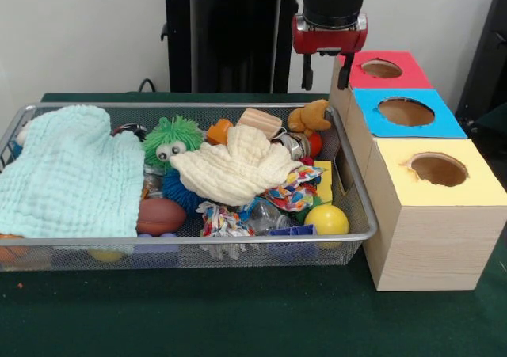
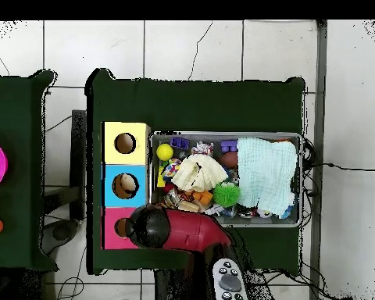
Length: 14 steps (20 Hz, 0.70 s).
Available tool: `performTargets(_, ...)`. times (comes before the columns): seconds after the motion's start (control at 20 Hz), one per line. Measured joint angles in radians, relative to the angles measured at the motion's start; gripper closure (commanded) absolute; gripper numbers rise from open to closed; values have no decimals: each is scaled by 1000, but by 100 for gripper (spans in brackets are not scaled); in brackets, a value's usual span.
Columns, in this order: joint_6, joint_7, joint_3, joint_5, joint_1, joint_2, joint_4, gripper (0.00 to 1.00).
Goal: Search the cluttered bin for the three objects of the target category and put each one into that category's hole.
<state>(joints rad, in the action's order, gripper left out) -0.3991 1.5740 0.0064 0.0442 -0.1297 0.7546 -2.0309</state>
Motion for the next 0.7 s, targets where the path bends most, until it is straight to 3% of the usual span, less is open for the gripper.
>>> performTargets(0.7,239,0,-138,0,45,-56,0,0)
